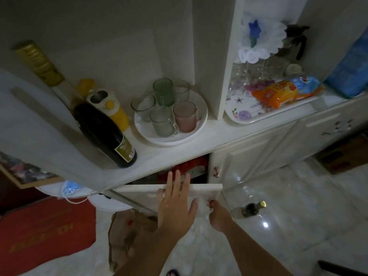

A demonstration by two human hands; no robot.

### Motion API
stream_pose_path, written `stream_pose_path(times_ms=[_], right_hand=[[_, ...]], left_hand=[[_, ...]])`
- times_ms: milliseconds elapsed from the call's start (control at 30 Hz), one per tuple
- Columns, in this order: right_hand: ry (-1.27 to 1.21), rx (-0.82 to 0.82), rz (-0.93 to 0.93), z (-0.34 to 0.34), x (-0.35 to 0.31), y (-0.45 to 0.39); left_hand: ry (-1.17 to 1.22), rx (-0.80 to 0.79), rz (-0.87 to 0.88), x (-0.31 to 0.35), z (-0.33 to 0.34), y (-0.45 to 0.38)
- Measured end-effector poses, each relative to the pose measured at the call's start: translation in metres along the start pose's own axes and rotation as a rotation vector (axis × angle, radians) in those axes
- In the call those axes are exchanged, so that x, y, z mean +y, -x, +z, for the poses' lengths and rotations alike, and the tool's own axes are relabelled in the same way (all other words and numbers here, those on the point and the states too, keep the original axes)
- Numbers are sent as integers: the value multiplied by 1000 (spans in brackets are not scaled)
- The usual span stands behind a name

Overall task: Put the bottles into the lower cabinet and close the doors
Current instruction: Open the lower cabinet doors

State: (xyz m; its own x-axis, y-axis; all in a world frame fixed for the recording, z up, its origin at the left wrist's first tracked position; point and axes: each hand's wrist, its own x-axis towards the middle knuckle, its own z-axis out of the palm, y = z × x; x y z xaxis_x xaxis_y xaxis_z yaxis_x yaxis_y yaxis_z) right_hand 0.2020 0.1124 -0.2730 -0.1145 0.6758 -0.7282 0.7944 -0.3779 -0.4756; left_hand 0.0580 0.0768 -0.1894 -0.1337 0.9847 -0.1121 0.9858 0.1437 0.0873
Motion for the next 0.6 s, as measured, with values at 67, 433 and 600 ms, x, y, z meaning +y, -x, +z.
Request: stream_pose_path(times_ms=[67,433,600], right_hand=[[-147,-72,24,3,10,17],[-759,-161,317,18,29,111],[-622,-228,218,54,11,157]], left_hand=[[-1,-31,-10,2,-2,14],[149,-95,-180,12,-22,91],[123,-32,-115,-7,-13,129]])
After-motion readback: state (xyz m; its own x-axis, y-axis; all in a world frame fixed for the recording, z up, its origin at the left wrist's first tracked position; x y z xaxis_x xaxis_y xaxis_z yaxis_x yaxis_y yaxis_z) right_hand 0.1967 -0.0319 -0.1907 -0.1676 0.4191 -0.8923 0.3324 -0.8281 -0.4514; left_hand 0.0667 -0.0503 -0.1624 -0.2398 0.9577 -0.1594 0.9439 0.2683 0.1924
